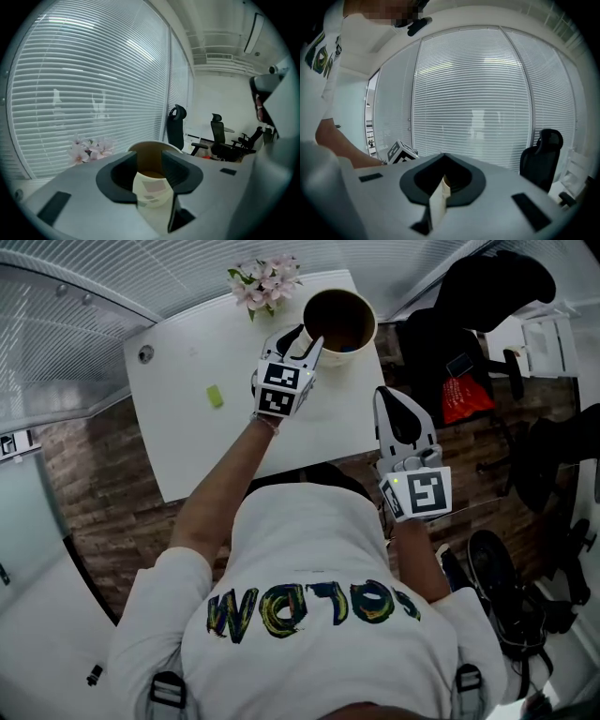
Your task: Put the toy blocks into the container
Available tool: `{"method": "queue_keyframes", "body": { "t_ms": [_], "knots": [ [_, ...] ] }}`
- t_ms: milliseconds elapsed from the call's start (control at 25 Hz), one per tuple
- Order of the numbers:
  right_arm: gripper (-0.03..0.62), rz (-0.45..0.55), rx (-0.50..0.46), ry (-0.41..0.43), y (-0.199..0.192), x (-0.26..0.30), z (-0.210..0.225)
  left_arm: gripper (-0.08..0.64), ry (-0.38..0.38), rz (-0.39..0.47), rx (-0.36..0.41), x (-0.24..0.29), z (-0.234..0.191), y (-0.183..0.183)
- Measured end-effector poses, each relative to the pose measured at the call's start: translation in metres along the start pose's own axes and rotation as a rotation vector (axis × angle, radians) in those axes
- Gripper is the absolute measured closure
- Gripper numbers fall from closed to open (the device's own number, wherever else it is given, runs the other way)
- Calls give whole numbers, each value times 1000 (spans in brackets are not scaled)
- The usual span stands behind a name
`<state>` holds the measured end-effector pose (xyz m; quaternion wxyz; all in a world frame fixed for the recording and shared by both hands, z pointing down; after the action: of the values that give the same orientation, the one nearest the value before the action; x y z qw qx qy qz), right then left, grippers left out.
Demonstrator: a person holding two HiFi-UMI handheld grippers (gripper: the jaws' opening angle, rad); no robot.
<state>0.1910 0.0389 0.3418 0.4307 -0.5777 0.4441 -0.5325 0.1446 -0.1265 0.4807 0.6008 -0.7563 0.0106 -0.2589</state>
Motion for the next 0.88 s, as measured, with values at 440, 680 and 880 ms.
{"method": "queue_keyframes", "body": {
  "t_ms": [440, 680, 880],
  "knots": [
    [584, 35, -41, 165, 19, 35, -54, 425, 185, 122, -87, -124, -37, -1],
    [584, 69, -64, 270, 32, 54, -90, 446, 294, 229, -132, -205, -41, 7],
    [584, 82, -78, 334, 38, 62, -117, 448, 349, 267, -157, -250, -41, 7]
  ]
}}
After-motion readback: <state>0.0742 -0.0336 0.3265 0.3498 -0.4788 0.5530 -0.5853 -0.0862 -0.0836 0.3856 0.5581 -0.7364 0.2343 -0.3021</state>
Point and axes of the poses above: the fingertips, and each gripper's own axes: x forward along the fingers, z to its right, y out of its top, the point moved 2 cm from there along -x, backward along the fingers, and after that the axes turned 8 degrees about -y, right-handed, at the moved point
